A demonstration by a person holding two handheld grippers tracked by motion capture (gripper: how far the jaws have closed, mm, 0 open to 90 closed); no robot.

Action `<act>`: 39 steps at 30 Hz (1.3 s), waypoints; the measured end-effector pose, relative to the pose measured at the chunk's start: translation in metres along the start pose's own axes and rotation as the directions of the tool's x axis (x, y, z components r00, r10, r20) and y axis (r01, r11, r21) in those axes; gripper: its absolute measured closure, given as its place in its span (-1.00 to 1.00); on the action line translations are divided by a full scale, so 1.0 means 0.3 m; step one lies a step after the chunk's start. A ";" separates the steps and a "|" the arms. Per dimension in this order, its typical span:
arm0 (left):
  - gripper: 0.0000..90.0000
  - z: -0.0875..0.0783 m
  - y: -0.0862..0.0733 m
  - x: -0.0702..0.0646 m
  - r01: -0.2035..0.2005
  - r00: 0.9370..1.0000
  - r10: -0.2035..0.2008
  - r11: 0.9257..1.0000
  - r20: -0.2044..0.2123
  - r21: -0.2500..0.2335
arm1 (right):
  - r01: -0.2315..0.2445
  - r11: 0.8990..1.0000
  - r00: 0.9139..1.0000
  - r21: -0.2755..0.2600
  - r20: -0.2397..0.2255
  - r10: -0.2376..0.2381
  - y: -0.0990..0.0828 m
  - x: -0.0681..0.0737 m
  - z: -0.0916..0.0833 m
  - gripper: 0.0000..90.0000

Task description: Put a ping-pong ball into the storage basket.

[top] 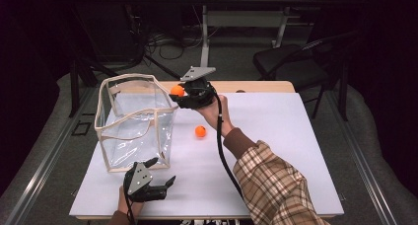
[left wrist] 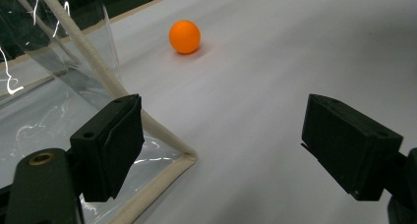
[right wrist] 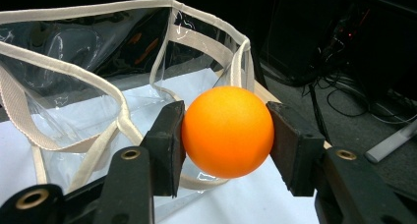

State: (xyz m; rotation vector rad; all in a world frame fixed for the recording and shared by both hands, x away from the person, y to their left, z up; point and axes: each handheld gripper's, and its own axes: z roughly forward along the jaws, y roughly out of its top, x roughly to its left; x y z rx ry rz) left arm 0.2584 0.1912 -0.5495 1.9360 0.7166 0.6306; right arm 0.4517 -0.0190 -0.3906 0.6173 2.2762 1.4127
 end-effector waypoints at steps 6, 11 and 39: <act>-0.65 0.001 0.000 0.000 0.000 1.000 0.000 1.000 0.000 0.000 | 0.001 1.000 1.000 0.008 0.003 -0.001 0.001 0.002 0.015 0.12; -0.65 0.000 0.000 0.001 0.000 1.000 0.000 1.000 0.000 0.000 | 0.000 1.000 1.000 0.014 -0.001 0.000 0.009 0.006 0.025 0.12; -0.65 -0.001 0.000 0.000 -0.001 1.000 0.001 1.000 -0.002 -0.001 | -0.037 0.999 0.999 0.029 -0.023 0.038 0.008 0.042 0.102 0.11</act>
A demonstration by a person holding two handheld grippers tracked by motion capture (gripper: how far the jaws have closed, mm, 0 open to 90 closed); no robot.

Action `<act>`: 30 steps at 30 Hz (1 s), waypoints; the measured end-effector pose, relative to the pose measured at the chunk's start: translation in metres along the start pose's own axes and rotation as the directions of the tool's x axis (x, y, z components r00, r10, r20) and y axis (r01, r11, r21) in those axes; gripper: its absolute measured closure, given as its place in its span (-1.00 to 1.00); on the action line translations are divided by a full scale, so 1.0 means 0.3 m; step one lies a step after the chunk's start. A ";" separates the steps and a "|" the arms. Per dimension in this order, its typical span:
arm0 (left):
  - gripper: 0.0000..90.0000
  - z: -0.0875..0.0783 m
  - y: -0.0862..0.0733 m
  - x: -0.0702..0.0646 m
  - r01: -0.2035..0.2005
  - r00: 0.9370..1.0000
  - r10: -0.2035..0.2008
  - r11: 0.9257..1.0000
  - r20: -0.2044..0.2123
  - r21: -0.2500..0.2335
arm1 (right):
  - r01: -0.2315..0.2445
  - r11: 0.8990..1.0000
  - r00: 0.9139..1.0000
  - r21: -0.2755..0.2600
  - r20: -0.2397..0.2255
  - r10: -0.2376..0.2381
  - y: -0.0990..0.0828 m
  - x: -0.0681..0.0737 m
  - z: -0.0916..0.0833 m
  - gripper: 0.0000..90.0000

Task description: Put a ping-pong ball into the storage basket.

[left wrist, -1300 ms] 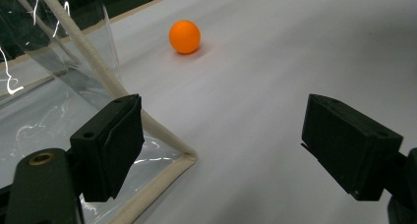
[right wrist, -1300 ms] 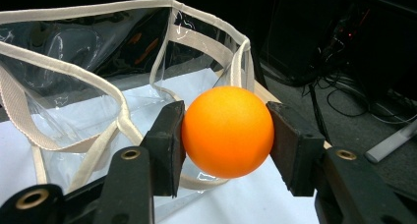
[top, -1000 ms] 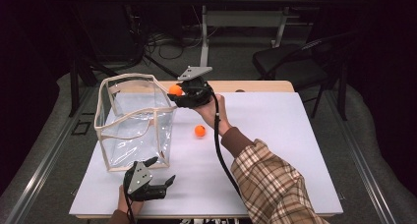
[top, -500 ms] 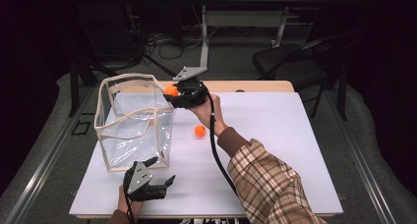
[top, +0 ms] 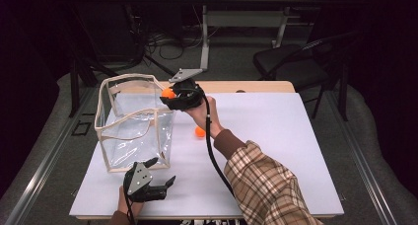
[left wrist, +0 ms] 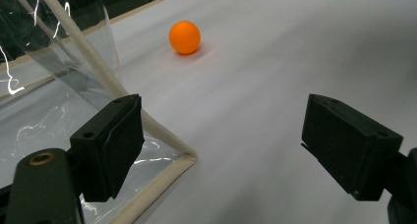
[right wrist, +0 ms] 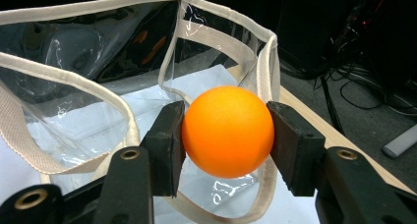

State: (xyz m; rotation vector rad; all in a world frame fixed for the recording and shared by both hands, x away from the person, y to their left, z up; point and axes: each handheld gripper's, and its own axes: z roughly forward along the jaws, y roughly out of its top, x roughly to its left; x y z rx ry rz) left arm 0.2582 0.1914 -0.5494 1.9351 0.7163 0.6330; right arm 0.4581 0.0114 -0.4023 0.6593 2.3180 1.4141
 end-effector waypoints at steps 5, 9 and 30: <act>-0.65 0.000 0.000 0.000 0.000 1.000 0.000 1.000 0.000 0.000 | -0.008 1.000 1.000 0.011 -0.004 0.008 0.002 0.003 0.011 0.11; -0.65 -0.001 0.000 0.000 0.001 1.000 -0.001 1.000 0.000 -0.002 | -0.016 1.000 1.000 0.024 -0.013 0.017 -0.002 0.003 0.021 0.09; -0.65 0.001 0.000 0.001 0.002 1.000 -0.002 1.000 -0.001 -0.003 | -0.052 0.998 0.996 0.033 -0.075 0.054 -0.094 -0.054 -0.073 -0.46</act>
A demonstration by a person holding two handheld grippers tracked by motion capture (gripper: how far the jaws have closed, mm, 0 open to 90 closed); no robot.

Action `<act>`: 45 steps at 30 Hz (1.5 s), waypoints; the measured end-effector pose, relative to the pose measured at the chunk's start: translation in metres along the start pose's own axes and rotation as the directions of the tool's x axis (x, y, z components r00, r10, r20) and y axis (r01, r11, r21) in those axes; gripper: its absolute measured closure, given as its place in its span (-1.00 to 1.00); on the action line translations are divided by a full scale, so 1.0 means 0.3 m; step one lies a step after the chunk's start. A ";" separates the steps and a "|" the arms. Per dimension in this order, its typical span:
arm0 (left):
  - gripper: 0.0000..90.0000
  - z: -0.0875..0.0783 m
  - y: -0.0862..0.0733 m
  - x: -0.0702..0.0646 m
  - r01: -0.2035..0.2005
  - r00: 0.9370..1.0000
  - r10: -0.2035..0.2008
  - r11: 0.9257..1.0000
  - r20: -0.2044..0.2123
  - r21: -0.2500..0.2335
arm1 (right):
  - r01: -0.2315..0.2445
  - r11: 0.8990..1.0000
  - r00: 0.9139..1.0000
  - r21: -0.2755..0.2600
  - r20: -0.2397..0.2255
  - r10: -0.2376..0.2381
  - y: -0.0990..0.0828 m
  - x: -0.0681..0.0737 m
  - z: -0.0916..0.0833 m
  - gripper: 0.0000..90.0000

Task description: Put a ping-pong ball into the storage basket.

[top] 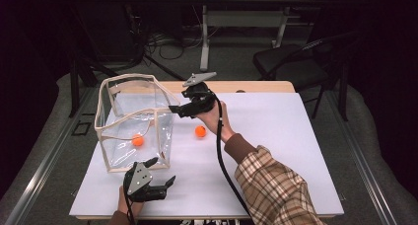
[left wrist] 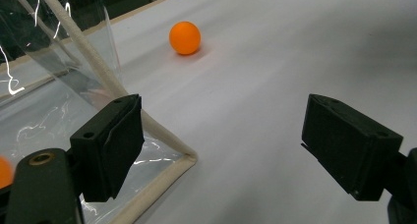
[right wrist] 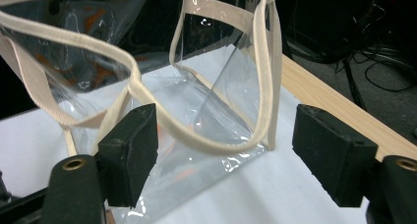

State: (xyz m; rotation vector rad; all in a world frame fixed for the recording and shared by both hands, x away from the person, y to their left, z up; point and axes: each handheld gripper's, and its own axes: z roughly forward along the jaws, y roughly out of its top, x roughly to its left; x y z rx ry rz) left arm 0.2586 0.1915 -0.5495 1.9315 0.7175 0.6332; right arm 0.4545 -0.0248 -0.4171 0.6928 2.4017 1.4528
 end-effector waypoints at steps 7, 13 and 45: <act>-0.65 -0.001 0.001 -0.002 -0.001 1.000 0.001 1.000 0.002 0.000 | 0.011 1.000 1.000 0.015 -0.004 -0.011 -0.055 0.001 -0.032 -0.53; -0.65 -0.001 0.001 0.000 -0.001 1.000 0.001 1.000 0.001 0.000 | 0.012 1.000 1.000 0.024 -0.002 -0.012 -0.097 -0.001 -0.049 -0.61; -0.65 -0.016 -0.013 0.006 0.016 1.000 -0.016 1.000 -0.013 0.001 | -0.003 0.998 1.000 0.063 0.017 0.002 -0.244 -0.019 -0.147 -0.87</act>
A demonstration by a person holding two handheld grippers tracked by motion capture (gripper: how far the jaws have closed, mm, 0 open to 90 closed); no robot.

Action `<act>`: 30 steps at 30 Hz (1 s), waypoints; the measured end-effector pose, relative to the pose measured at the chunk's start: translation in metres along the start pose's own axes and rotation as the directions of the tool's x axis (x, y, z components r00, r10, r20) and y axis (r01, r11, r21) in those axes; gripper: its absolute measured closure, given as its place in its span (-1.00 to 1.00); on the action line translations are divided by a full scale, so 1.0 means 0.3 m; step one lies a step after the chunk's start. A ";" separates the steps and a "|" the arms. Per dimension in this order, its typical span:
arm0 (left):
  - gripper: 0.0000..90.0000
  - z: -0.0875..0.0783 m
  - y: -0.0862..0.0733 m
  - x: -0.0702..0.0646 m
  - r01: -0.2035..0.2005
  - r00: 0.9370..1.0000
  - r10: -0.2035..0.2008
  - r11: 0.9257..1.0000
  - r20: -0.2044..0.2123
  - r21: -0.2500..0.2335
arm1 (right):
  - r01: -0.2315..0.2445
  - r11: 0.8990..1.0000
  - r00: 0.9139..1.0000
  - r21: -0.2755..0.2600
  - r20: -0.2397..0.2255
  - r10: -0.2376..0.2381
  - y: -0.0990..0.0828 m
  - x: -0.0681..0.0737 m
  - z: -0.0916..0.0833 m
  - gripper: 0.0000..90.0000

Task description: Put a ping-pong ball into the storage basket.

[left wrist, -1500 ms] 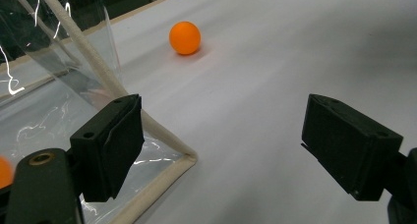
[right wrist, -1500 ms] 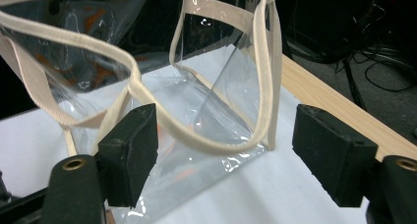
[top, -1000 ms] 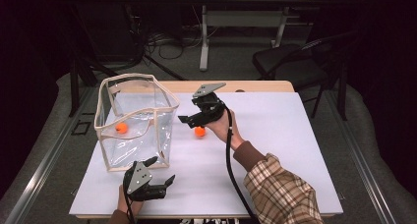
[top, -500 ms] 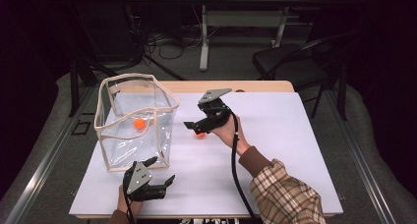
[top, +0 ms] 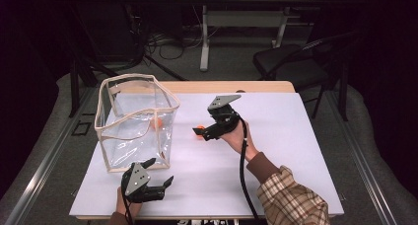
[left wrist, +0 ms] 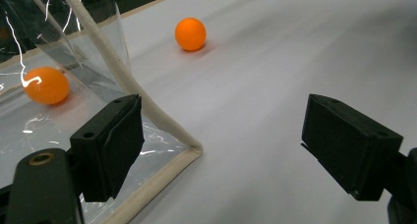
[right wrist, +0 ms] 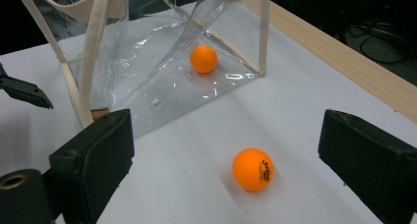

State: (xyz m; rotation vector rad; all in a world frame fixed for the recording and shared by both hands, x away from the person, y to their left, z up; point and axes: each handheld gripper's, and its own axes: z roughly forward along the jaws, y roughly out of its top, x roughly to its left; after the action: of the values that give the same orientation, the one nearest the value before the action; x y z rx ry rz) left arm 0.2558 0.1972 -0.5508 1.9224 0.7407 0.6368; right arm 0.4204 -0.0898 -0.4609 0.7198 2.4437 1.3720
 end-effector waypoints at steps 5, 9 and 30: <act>-0.65 -0.005 -0.001 0.000 -0.002 1.000 0.002 1.000 -0.003 0.002 | -0.001 1.000 1.000 0.004 0.005 0.001 -0.030 -0.007 -0.010 -0.92; -0.65 -0.005 -0.002 -0.001 0.001 1.000 -0.001 1.000 -0.007 0.000 | -0.006 1.000 1.000 0.010 0.006 0.006 -0.045 -0.007 -0.008 -0.92; -0.65 0.011 0.006 -0.009 -0.013 1.000 0.013 1.000 0.011 0.003 | -0.033 0.997 0.999 0.075 0.015 0.032 -0.144 -0.012 0.009 -0.94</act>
State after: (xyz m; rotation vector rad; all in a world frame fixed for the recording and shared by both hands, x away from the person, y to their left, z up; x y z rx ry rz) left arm 0.2568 0.1927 -0.5508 1.9341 0.7230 0.6329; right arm 0.4119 -0.1085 -0.4991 0.7868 2.4956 1.2877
